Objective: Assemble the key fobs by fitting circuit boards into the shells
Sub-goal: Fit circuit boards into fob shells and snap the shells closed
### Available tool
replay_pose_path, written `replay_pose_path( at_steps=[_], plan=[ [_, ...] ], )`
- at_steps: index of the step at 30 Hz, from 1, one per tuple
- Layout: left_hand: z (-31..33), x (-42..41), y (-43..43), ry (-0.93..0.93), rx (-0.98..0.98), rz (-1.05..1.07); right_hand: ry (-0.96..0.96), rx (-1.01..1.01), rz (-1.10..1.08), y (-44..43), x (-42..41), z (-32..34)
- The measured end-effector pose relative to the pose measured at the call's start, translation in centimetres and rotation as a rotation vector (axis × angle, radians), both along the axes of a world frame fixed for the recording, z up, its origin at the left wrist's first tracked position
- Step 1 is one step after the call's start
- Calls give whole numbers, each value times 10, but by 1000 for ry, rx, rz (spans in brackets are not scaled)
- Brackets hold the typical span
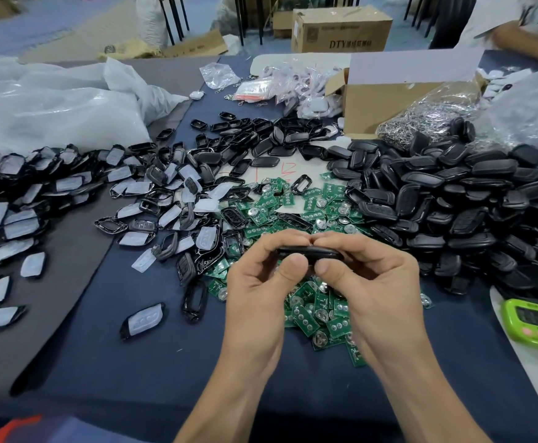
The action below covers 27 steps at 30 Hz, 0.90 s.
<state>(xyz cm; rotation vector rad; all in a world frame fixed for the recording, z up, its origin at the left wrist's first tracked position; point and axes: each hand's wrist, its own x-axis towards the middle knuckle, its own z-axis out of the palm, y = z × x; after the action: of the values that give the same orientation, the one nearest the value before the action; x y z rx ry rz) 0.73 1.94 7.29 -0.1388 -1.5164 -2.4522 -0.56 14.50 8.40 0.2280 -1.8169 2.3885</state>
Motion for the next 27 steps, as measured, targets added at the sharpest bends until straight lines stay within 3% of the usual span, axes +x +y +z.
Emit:
replay_pose_path(
  at_steps=[4,10,18,23,27],
  plan=[
    [4,2,-4,83,-141,46,61,105,25,2,3,6],
    [7,2,-6,112,-288,79,60,39,1,0,1,5],
    [3,1,-4,81,-347,118,13,-57,26,-2,-2,-4],
    [1,-3,-3,23,-375,166,-181,-344,205,-7,-6,-12],
    [0,-1,-2,-13,-209,128,-311,-547,314,-7,-5,-22]
  ],
)
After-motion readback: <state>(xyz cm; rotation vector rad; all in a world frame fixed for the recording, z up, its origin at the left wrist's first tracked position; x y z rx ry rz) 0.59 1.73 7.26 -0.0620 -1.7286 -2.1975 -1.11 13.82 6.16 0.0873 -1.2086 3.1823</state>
